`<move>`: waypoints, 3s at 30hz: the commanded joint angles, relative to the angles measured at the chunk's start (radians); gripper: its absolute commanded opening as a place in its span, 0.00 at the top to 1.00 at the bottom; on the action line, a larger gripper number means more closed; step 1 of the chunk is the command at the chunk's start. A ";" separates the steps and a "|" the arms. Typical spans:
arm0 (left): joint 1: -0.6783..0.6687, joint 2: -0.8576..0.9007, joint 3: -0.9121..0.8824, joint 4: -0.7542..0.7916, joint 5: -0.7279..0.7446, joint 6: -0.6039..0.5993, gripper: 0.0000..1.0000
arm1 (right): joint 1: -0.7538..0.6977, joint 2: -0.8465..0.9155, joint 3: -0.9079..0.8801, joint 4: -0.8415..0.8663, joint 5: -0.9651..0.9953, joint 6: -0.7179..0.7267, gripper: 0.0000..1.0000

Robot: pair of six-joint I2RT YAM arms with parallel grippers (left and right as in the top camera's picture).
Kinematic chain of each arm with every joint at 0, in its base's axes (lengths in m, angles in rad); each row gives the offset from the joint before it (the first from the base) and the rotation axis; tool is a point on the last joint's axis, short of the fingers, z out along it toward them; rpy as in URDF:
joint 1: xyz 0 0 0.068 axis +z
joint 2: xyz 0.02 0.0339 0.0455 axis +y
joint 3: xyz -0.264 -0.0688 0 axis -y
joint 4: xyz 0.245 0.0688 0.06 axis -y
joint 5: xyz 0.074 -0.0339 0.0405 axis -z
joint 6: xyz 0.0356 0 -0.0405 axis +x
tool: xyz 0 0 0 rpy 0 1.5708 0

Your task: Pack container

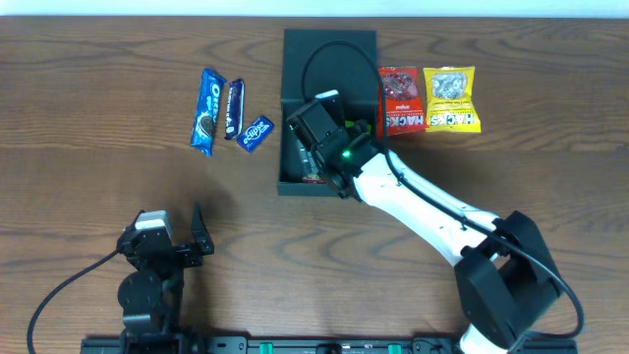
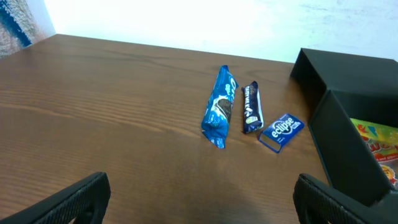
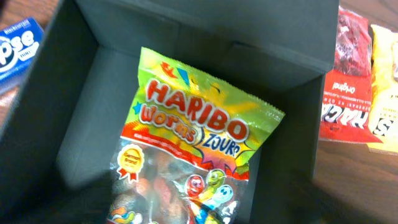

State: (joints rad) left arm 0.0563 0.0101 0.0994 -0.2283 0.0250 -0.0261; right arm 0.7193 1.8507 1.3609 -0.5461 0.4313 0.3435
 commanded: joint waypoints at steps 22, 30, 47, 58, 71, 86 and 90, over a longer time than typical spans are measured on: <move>0.002 -0.006 -0.029 -0.007 -0.006 0.004 0.05 | -0.129 -0.076 0.027 0.020 -0.294 -0.005 0.99; 0.002 -0.006 -0.029 -0.007 -0.006 0.004 0.05 | -0.191 -0.225 0.027 -0.051 -0.339 -0.163 0.99; 0.002 -0.006 -0.029 0.122 0.218 -0.111 0.05 | -0.326 -0.361 0.027 -0.311 -0.496 -0.301 0.85; 0.002 0.047 0.011 0.483 0.369 -0.277 0.05 | -0.379 -0.360 0.026 -0.256 -0.511 -0.300 0.00; 0.002 0.744 0.412 0.431 0.367 -0.126 0.05 | -0.381 -0.360 0.026 -0.121 -0.510 -0.301 0.01; 0.002 1.589 1.136 0.070 0.255 0.005 0.05 | -0.380 -0.360 0.026 0.050 -0.406 -0.345 0.01; 0.002 1.699 1.210 0.056 0.244 0.015 0.05 | -0.380 -0.360 0.026 0.053 -0.406 -0.349 0.01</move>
State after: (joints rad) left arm 0.0563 1.6501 1.2564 -0.1616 0.2951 -0.0429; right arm 0.3450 1.4982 1.3739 -0.4965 0.0074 0.0231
